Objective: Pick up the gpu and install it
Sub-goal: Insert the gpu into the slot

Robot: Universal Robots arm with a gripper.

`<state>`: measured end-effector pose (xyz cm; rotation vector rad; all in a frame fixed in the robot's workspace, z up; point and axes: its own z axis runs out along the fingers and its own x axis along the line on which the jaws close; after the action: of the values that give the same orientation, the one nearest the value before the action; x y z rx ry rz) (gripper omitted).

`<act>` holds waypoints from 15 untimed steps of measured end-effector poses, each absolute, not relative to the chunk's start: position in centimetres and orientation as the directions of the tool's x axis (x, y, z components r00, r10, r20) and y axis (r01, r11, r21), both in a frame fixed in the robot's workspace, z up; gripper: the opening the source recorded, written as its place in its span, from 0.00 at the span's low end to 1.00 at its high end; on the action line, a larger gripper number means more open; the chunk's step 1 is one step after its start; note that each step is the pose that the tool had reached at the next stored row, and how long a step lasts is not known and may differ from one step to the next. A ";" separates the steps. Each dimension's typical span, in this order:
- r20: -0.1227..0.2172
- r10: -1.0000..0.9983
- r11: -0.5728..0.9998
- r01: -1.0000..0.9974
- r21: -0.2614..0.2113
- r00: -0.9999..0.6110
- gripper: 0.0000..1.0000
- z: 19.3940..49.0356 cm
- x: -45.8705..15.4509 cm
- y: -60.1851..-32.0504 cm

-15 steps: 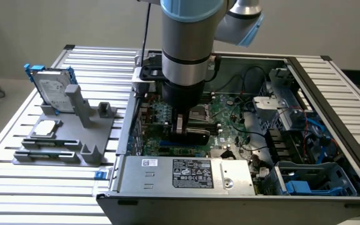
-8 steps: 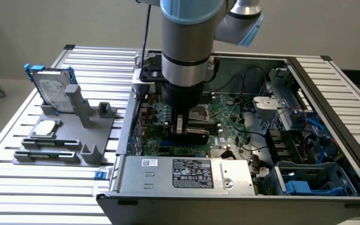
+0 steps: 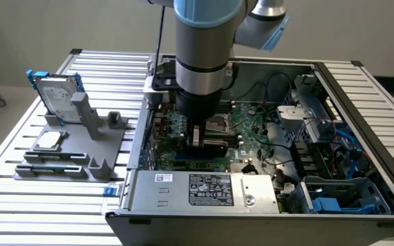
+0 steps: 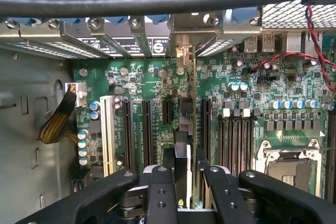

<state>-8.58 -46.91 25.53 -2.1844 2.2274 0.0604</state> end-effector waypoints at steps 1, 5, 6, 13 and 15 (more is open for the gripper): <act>-0.042 -0.999 0.016 -1.000 0.013 -0.016 0.26 25.5 -8.6 -46.9; -0.042 -0.999 0.006 -1.000 0.012 -0.006 0.26 25.3 -8.8 -46.9; -0.042 -0.999 0.003 -1.000 0.012 -0.004 0.26 25.2 -8.8 -46.9; -0.042 -0.999 -0.010 -1.000 0.011 0.010 0.26 25.0 -8.8 -46.8; -0.042 -0.999 -0.010 -1.000 0.010 0.010 0.26 25.0 -8.8 -46.8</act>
<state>-8.80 -46.78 25.01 -2.2164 2.1945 0.0579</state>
